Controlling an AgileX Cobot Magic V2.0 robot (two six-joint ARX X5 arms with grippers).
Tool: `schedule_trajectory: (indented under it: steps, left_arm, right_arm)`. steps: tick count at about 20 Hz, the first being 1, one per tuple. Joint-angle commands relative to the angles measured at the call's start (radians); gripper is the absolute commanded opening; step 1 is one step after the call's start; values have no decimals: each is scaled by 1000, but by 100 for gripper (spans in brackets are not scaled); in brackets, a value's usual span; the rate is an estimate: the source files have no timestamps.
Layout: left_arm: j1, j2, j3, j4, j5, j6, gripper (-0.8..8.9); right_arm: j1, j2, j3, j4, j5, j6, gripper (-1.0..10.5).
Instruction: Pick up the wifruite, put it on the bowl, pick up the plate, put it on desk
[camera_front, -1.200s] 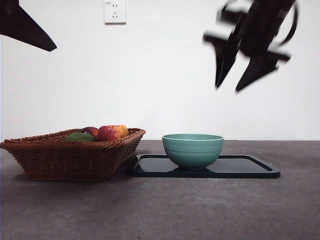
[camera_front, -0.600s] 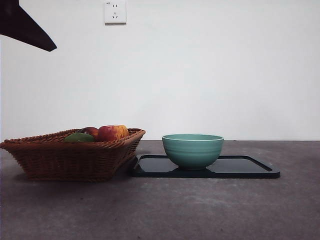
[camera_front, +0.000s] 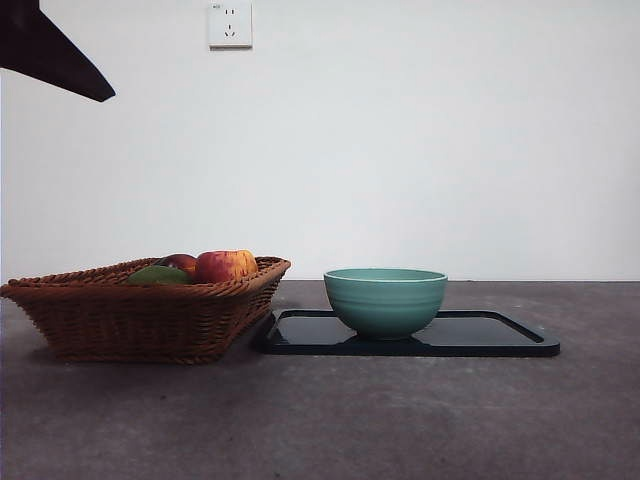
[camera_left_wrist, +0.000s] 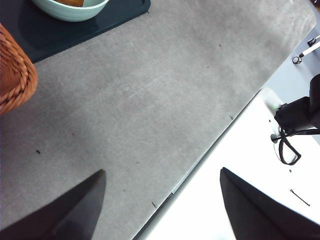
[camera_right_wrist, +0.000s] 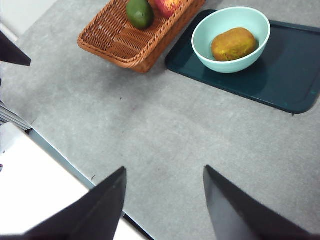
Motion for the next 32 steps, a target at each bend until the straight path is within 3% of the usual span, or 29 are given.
schedule_trajectory:
  steps: [1, 19, 26, 32]
  left_arm:
    - [-6, 5, 9, 11, 2, 16, 367]
    - [-10, 54, 56, 63, -8, -24, 376]
    - [-10, 342, 332, 95, -94, 39, 375]
    - [-9, 666, 585, 164, -104, 107, 375]
  right_arm:
    - [5, 5, 6, 9, -3, -14, 245]
    - [5, 6, 6, 8, -27, -14, 245]
    - [5, 6, 6, 8, -29, -14, 245]
    - [5, 6, 6, -13, -29, -14, 245]
